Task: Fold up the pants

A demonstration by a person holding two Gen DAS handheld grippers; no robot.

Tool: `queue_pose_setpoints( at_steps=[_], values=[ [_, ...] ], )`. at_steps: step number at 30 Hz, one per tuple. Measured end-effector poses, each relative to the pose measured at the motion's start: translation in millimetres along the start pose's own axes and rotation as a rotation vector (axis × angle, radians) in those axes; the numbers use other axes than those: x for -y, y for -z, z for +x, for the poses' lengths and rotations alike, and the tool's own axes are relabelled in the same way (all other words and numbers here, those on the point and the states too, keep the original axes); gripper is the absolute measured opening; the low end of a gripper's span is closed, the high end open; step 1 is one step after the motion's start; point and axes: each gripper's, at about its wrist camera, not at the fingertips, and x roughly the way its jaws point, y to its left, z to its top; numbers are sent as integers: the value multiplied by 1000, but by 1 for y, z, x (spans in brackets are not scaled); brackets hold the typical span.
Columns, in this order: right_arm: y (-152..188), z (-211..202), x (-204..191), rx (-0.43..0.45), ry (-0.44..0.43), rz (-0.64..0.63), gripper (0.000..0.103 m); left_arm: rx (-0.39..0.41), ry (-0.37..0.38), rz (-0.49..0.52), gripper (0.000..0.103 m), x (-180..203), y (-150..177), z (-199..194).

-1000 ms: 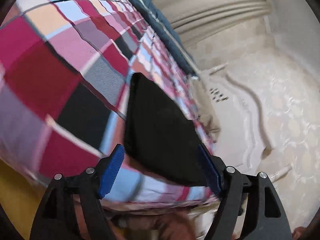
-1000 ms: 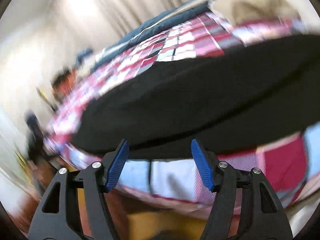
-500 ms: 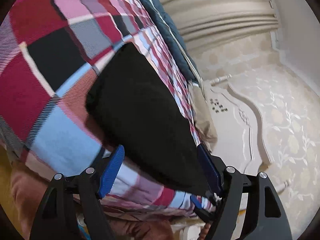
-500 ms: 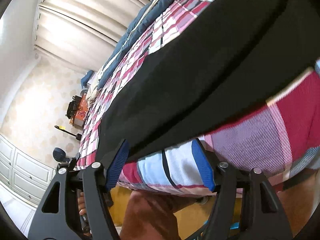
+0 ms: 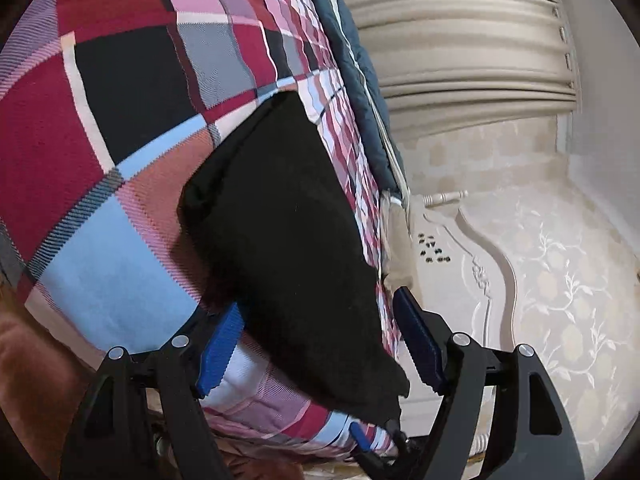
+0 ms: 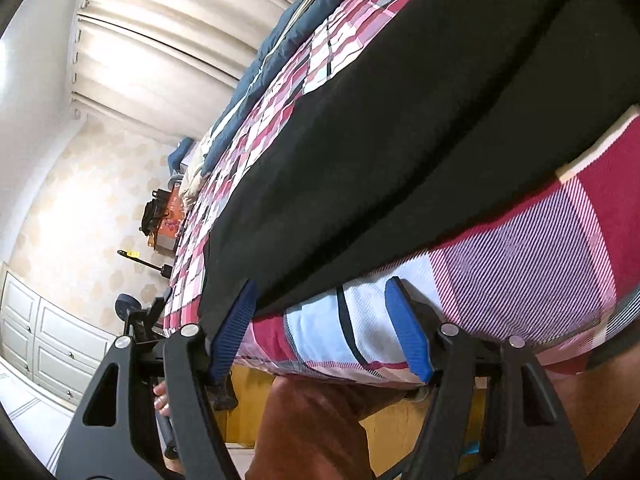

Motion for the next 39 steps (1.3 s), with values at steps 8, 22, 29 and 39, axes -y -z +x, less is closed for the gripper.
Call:
queue_pose_setpoints(
  at_steps=[8, 22, 29, 39],
  values=[
    [3, 2, -4, -14, -32, 19, 67, 59, -7, -20, 73, 6, -4, -12],
    [8, 21, -14, -68, -69, 28, 67, 40, -28, -53, 73, -3, -8, -1],
    [13, 48, -29, -129, -177, 74, 67, 48, -107, 33, 29, 11, -12, 10],
    [12, 77, -25, -152, -211, 215, 67, 20, -154, -20, 12, -7, -11, 11]
  ],
)
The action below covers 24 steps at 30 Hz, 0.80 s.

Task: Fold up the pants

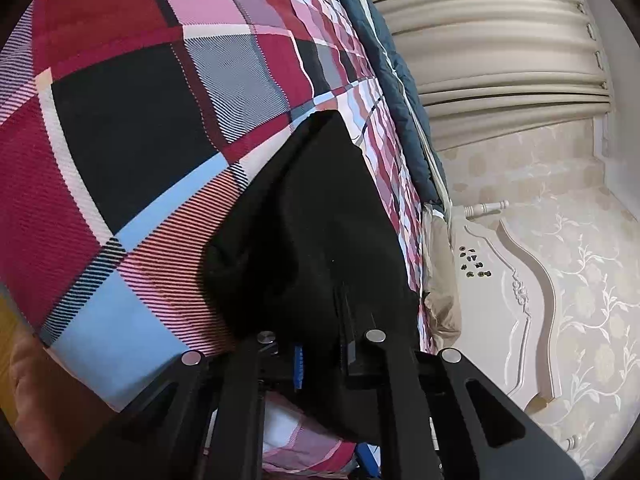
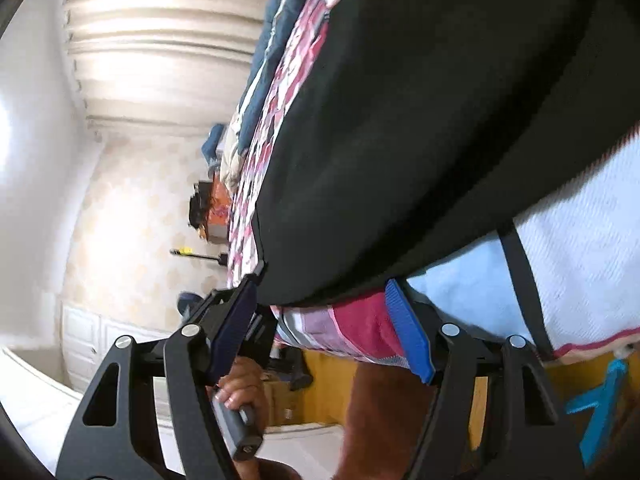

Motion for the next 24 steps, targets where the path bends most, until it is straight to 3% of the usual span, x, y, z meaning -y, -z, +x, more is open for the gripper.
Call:
queue_pose_setpoints(
  at_steps=[5, 16, 17, 19, 20, 24],
  values=[
    [5, -12, -21, 9, -67, -27, 67, -10, 3, 1, 12, 6, -5, -1],
    [-7, 6, 0, 47, 7, 75, 62, -9, 9, -6, 12, 6, -4, 2],
    [-8, 7, 1, 55, 9, 80, 57, -9, 9, -7, 12, 6, -4, 2],
    [-12, 11, 3, 65, 45, 67, 34, -7, 12, -11, 12, 5, -3, 2],
    [-14, 14, 5, 60, 60, 66, 15, -4, 11, -11, 12, 6, -4, 1],
    [-9, 17, -1, 56, 60, 60, 10, 13, 9, 1, 12, 8, -8, -3]
  ],
)
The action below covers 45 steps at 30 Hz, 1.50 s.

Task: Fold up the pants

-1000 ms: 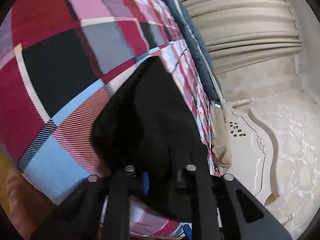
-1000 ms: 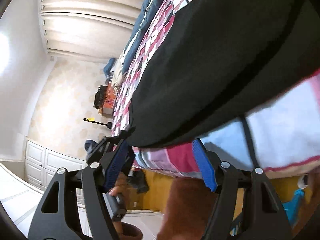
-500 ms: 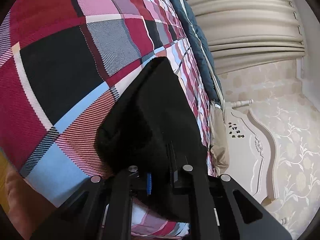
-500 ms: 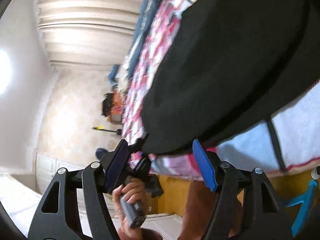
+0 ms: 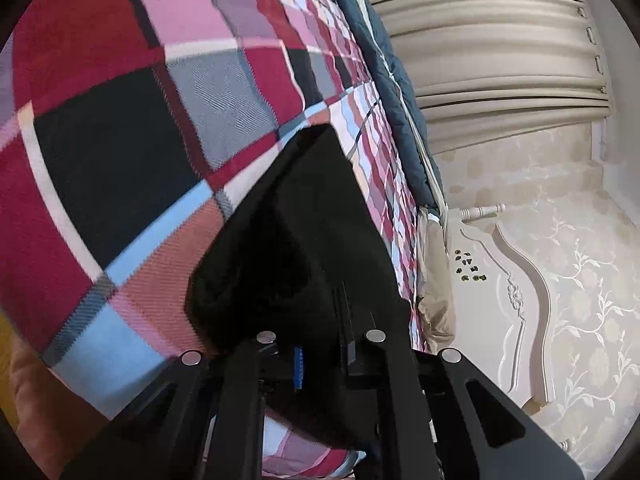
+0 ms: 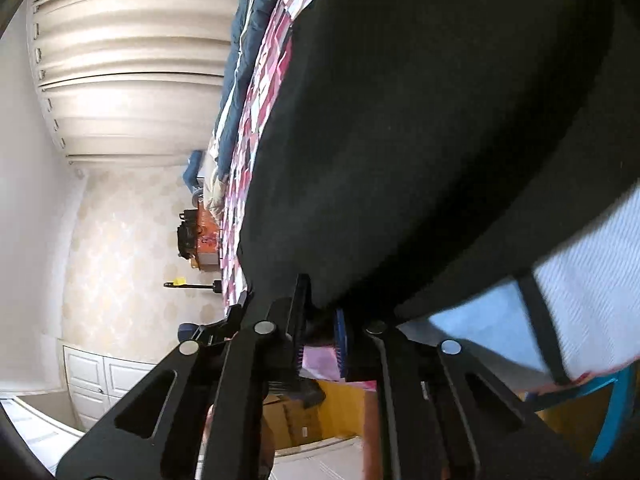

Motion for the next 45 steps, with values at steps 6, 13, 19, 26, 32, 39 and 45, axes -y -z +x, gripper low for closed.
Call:
queue_pose_setpoints(
  at_steps=[6, 13, 19, 26, 32, 39, 45],
  values=[
    [9, 12, 4, -25, 16, -36, 10, 28, -40, 0, 12, -14, -8, -6],
    [5, -23, 3, -48, -11, -63, 41, 9, -41, 56, 12, -12, -5, -13],
    [-39, -168, 33, 244, 68, -74, 47, 104, -174, 186, 28, 11, 11, -49],
    [-106, -394, 118, 815, 297, 133, 51, 150, -137, 305, 54, 56, 29, -48],
    [-156, -461, 174, 948, 323, 289, 51, 71, -165, 364, 54, 73, 54, -10],
    [-202, -465, 164, 927, 424, 123, 5, 32, -238, 344, 54, 62, 64, 11],
    [-223, -463, 181, 894, 499, 74, 5, 37, -244, 344, 58, 60, 62, 19]
  ],
)
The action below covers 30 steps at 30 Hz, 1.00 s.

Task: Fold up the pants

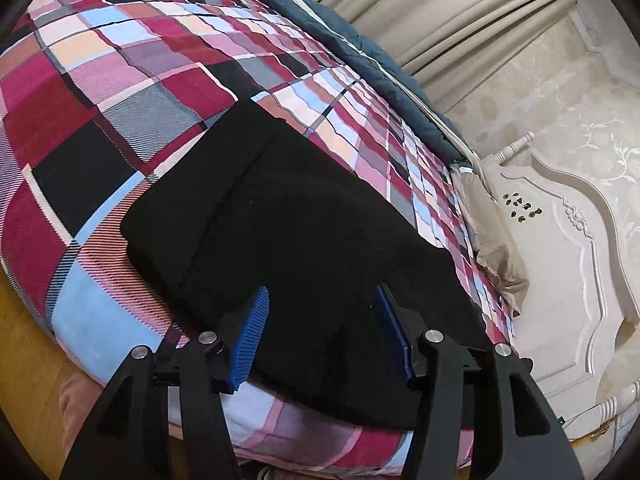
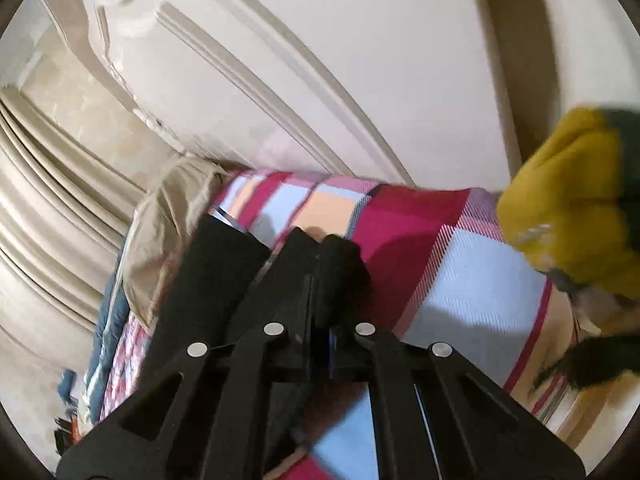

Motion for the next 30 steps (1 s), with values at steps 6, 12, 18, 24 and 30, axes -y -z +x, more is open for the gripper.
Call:
queue_pose_setpoints(
  at_steps=[6, 12, 18, 24, 30],
  values=[
    [16, -58, -2, 193, 203, 38, 59, -15, 20, 0, 63, -2, 2, 4],
    [27, -50, -41, 115, -42, 3, 59, -19, 29, 18, 72, 3, 3, 6],
    [-5, 18, -66, 18, 19, 44, 59, -17, 39, 7, 74, 4, 3, 6],
    [-28, 42, -85, 16, 247, -201, 59, -24, 57, -7, 74, 1, 2, 8],
    [-34, 63, -73, -151, 247, -298, 25, -22, 53, 1, 78, 2, 3, 9]
  ],
)
